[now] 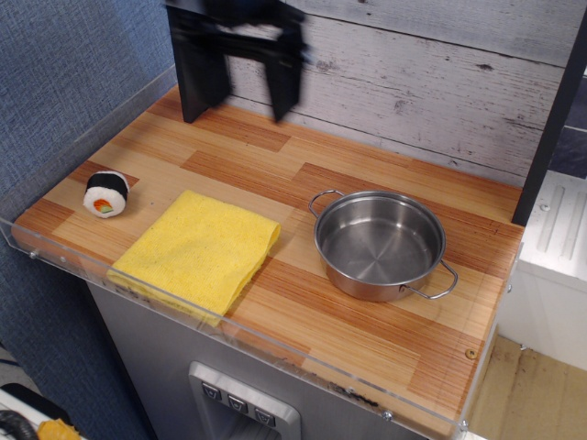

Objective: Put the pot on the cloth.

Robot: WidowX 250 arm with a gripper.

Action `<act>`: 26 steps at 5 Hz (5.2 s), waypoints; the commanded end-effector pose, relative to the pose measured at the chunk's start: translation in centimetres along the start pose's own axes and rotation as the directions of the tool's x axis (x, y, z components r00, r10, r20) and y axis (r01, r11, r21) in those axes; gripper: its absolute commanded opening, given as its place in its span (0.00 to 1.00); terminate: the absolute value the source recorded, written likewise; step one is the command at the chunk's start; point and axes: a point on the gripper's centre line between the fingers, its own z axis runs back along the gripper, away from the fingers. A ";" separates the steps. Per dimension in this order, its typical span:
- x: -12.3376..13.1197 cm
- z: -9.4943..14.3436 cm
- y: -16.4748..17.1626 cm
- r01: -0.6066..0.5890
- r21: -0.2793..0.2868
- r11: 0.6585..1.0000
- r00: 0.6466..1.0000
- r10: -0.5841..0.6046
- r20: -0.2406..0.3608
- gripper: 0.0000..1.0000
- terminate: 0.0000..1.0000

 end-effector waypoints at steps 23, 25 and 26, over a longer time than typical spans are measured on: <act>0.7 -7.6 -8.4 0.419 -0.044 0.907 0.908 -0.418 0.016 0.00 0.00; 1.2 0.9 -10.0 0.256 -0.037 0.966 0.960 -0.250 0.125 0.00 0.00; -0.4 1.4 -6.9 0.164 -0.001 0.986 0.981 -0.163 0.105 0.00 0.00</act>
